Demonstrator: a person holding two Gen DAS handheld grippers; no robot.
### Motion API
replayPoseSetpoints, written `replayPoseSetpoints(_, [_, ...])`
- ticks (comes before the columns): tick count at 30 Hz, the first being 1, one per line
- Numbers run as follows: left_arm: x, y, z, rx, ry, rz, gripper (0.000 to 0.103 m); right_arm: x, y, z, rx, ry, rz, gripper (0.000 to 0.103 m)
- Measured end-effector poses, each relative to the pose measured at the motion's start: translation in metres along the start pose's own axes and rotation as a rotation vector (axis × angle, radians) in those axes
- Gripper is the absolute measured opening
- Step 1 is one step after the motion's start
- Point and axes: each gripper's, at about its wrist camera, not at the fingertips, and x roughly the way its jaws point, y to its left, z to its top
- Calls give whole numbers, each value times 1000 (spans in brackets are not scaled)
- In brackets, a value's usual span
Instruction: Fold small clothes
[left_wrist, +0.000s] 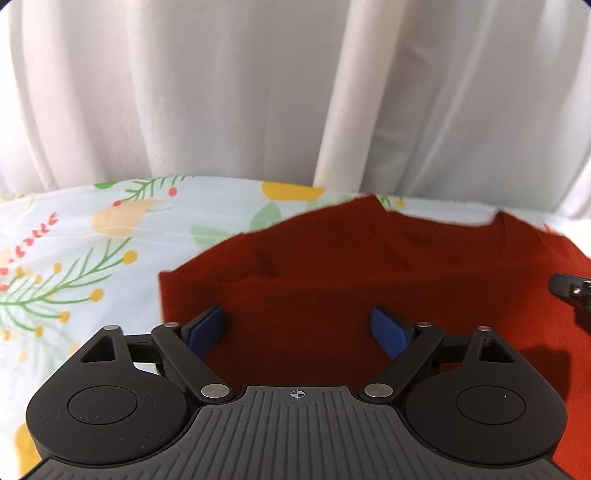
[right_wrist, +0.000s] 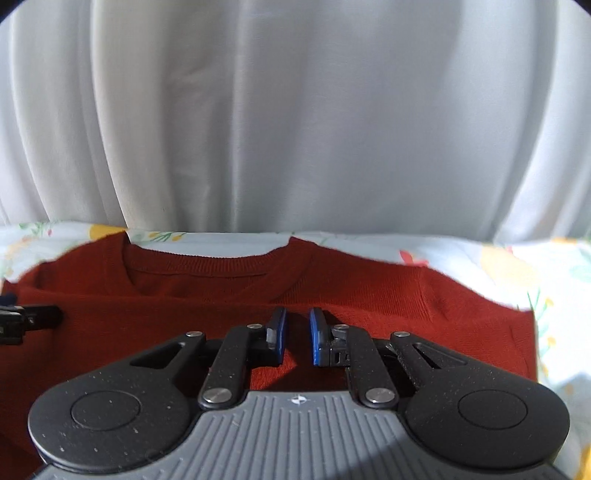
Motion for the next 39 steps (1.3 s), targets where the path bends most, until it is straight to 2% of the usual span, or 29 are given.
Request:
replayPoseSetpoints(3, [-23, 1, -15, -8, 1, -52, 90, -32, -10, -17, 51, 30, 79, 13])
replayPoseSetpoints(5, [-30, 1, -25, -21, 8, -82, 91, -43, -15, -35, 25, 70, 57, 14])
replayPoseSetpoints(9, [-29, -10, -37, 32, 3, -34, 93, -58, -25, -53, 11, 26, 27, 14])
replayPoseSetpoints(16, [-25, -8, -39, -8, 3, -12, 101, -54, -14, -57, -117, -2, -19, 14])
replayPoseSetpoints(23, [-24, -6, -37, -47, 27, 7, 103, -57, -13, -51, -165, 33, -27, 17])
replayPoseSetpoints(27, [-31, -5, -40, -42, 40, 13, 103, -66, -13, -53, -191, 53, -71, 26])
replayPoseSetpoints(28, [-36, -4, -42, -47, 48, 30, 103, -71, -15, -53, -177, 71, -87, 41])
replayPoseSetpoints(29, [-42, -1, -46, -62, 64, 43, 103, -76, -19, -55, -155, 117, -99, 49])
replayPoseSetpoints(30, [-49, 2, -51, -85, 89, 40, 103, -83, -27, -59, -125, 143, -84, 53])
replayPoseSetpoints(32, [-76, 11, -67, -135, 96, -39, 103, -107, -42, -73, -78, 193, -27, 53])
replayPoseSetpoints(35, [-130, 22, -102, -177, 72, -149, 103, -166, -69, -108, -25, 208, 92, 55])
replayPoseSetpoints(37, [-165, 27, -128, -184, 67, -161, 103, -205, -90, -136, 27, 256, 144, 59])
replayPoseSetpoints(39, [-192, 31, -152, -203, 81, -151, 103, -241, -114, -160, 100, 307, 149, 60])
